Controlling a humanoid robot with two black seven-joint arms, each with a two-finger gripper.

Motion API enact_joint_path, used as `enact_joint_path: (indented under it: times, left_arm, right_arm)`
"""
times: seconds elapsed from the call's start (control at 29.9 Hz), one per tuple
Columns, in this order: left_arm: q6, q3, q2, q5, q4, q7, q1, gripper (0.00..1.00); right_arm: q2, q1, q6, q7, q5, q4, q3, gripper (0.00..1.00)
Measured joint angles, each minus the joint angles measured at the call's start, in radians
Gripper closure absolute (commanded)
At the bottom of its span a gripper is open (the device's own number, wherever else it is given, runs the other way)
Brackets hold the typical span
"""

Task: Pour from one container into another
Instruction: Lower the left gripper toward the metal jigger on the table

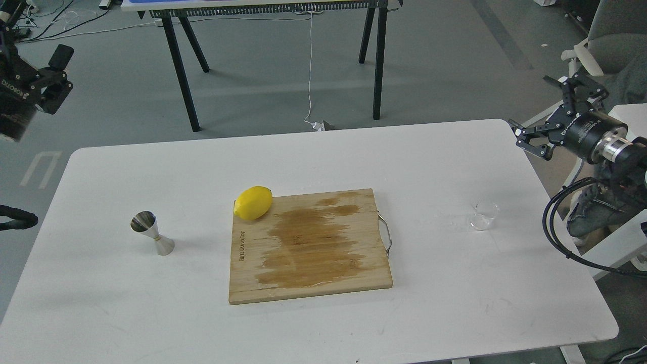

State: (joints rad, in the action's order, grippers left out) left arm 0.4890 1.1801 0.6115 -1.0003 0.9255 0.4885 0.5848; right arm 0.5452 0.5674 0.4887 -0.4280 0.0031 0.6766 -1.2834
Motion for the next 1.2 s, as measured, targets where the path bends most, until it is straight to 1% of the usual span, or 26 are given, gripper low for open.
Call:
enact_joint_path:
  times: [0.1, 0.2, 0.33, 0.37, 0.43, 0.57, 0.67, 0.73, 0.84, 0.94, 1.0, 1.04, 1.2]
  left_arm:
    - [0.0, -0.004, 0.014, -0.123, 0.062, 0.0, 0.004, 0.01]
    - [0.0, -0.015, 0.017, -0.258, 0.097, 0.0, 0.0, 0.01]
    - [0.0, -0.021, 0.013, -0.455, 0.146, 0.0, -0.028, 0.01]
    - [-0.016, -0.021, 0.016, -0.495, 0.167, 0.001, -0.049, 0.01]
    - [-0.085, -0.022, 0.026, -0.545, 0.205, 0.0, -0.097, 0.01]
    - [-0.266, -0.023, 0.063, -0.584, 0.285, 0.0, -0.217, 0.01]
    - [-0.429, -0.024, 0.094, -0.596, 0.321, 0.001, -0.299, 0.01]
    - [-0.561, -0.024, 0.115, -0.619, 0.329, 0.0, -0.35, 0.01]
    - [-0.736, -0.024, 0.128, -0.68, 0.332, 0.0, -0.418, 0.01]
    - [-0.875, -0.024, 0.132, -0.758, 0.333, 0.001, -0.483, 0.01]
    - [-0.941, -0.024, 0.133, -0.812, 0.333, 0.0, -0.525, 0.01]
    - [-0.959, -0.024, 0.133, -0.839, 0.333, 0.0, -0.547, 0.01]
    - [-0.977, -0.024, 0.134, -0.923, 0.333, 0.0, -0.646, 0.01]
  right_arm:
    - [0.0, -0.007, 0.0, 0.0, 0.0, 0.0, -0.001, 0.0]
    - [-0.001, -0.015, 0.0, 0.0, 0.0, 0.0, -0.002, 0.0]
    - [0.0, -0.018, 0.0, 0.0, 0.0, 0.0, -0.003, 0.0]
    - [0.001, -0.02, 0.0, 0.0, 0.0, 0.0, -0.005, 0.0]
    - [0.002, -0.024, 0.0, 0.0, 0.0, -0.001, -0.006, 0.0]
    - [0.002, -0.031, 0.0, 0.0, 0.0, -0.003, -0.007, 0.0]
    - [0.002, -0.038, 0.0, 0.0, 0.0, -0.004, -0.007, 0.0]
    - [0.002, -0.044, 0.0, 0.0, 0.0, -0.005, -0.007, 0.0]
    - [0.002, -0.052, 0.0, 0.0, -0.001, -0.005, -0.007, 0.0]
    - [0.002, -0.057, 0.0, 0.0, -0.001, -0.004, -0.007, 0.0]
    - [0.002, -0.064, 0.0, 0.0, -0.001, -0.003, -0.007, 0.0]
    - [0.002, -0.067, 0.0, 0.0, -0.001, -0.003, -0.007, 0.0]
    - [0.002, -0.08, 0.0, 0.0, -0.001, -0.003, -0.008, 0.0]
